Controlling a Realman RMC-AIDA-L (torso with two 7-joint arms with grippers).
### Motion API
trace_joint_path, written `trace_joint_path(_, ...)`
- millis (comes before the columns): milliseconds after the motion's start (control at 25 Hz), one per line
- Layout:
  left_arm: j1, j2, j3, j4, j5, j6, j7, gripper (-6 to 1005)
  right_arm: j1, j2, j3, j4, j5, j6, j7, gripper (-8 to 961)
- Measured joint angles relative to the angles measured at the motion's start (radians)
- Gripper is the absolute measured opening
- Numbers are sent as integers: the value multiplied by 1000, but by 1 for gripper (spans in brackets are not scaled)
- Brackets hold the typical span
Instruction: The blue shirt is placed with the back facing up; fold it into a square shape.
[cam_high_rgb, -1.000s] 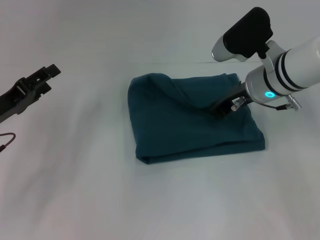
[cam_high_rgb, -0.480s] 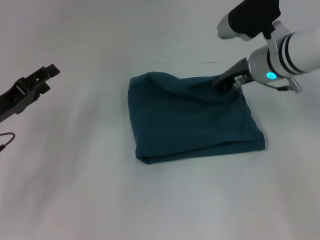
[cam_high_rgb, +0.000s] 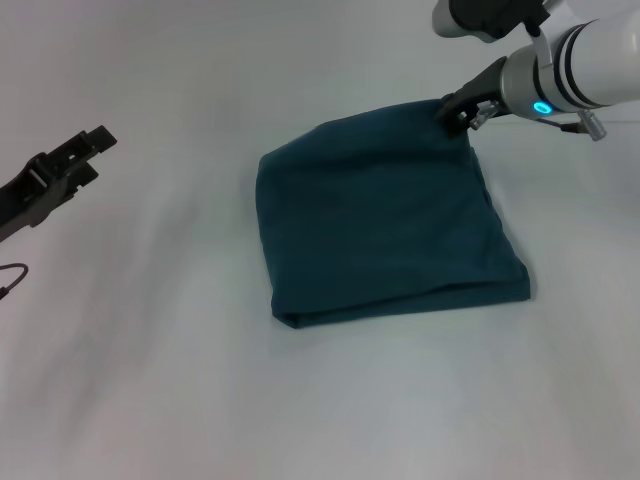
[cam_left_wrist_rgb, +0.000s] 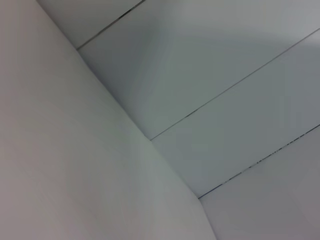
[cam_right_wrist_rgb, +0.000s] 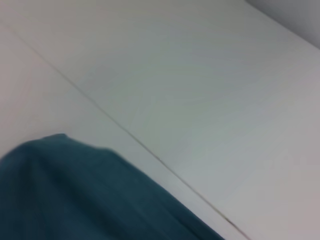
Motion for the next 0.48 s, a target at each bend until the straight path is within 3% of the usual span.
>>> trace_joint_path(480, -5, 2, 0, 0, -8, -11, 7, 797, 5, 2, -11, 15, -58, 46, 40, 10)
